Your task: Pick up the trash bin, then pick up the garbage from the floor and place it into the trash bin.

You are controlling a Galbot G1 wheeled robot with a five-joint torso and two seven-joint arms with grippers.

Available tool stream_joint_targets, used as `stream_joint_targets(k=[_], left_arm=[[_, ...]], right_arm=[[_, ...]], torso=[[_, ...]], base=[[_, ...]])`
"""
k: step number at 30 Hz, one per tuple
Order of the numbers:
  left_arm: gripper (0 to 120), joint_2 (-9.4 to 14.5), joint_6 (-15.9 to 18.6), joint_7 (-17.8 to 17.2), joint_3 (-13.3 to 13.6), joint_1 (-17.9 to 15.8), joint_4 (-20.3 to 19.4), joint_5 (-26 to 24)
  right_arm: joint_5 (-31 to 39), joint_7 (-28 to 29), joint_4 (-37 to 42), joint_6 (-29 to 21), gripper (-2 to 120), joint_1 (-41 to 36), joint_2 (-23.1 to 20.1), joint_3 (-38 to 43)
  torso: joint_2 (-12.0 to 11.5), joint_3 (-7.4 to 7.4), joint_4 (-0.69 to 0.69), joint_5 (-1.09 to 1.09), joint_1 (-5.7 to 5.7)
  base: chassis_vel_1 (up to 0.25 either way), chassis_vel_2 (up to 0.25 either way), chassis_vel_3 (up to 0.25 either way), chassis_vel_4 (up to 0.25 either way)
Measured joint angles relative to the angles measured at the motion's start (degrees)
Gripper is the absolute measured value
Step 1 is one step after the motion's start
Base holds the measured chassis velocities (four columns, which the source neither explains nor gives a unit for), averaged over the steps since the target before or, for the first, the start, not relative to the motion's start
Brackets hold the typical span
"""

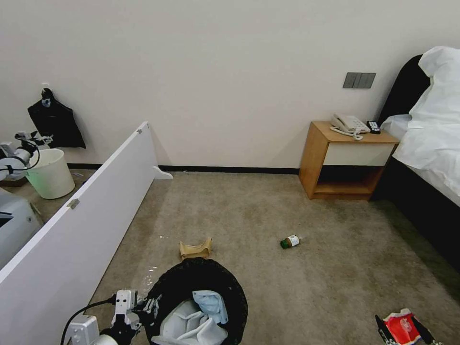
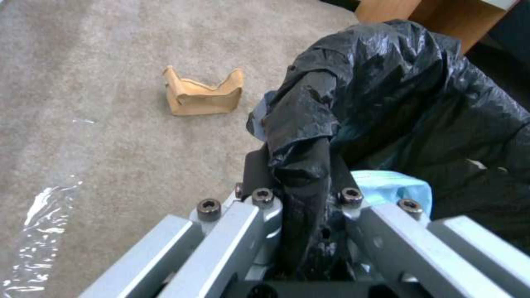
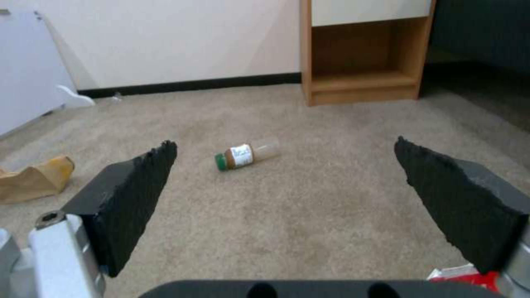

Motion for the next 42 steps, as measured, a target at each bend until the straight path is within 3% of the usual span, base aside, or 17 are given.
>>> stream_joint_targets(k=[24, 33, 37, 39, 42], left_arm=[[5, -0.4, 0.0, 0.2, 0.0, 0.4, -0.4, 0.5], [5, -0.6, 0.1, 0.2, -0.1, 0.5, -0.6, 0.5], [5, -0.7, 0.1, 0.2, -0.4, 0.7, -0.9, 0.5], [5, -0.8, 0.2, 0.2, -0.8, 0.9, -1.1, 0.5], [5, -1.0, 0.3, 0.2, -0.9, 1.0, -1.2, 0.5]], right_arm=[[0.4, -1.3, -1.0, 0.1, 100, 0.4, -1.1, -0.1], [-1.9, -1.3, -5.5, 0.1, 100, 1.9, -3.4, -0.6], [-5.2, 3.3, -7.3, -1.5, 100, 2.0, -5.8, -2.7], [-9.1, 11.2, -8.6, -3.3, 100, 2.0, -7.9, -5.6], [-9.9, 15.3, -8.8, -6.0, 100, 1.9, -9.4, -7.8]], torso=[[0.0, 0.0, -0.01, 0.03, 0.0], [0.0, 0.0, 0.0, 0.02, 0.0], [0.0, 0.0, 0.0, -0.02, 0.0], [0.0, -0.01, 0.0, 0.01, 0.0], [0.0, -0.01, 0.01, -0.01, 0.0]], base=[[-0.13, -0.138, 0.137, 0.128], [-0.135, -0.128, 0.133, 0.13], [0.0, 0.0, 0.0, 0.0], [0.0, 0.0, 0.0, 0.0], [0.0, 0.0, 0.0, 0.0]])
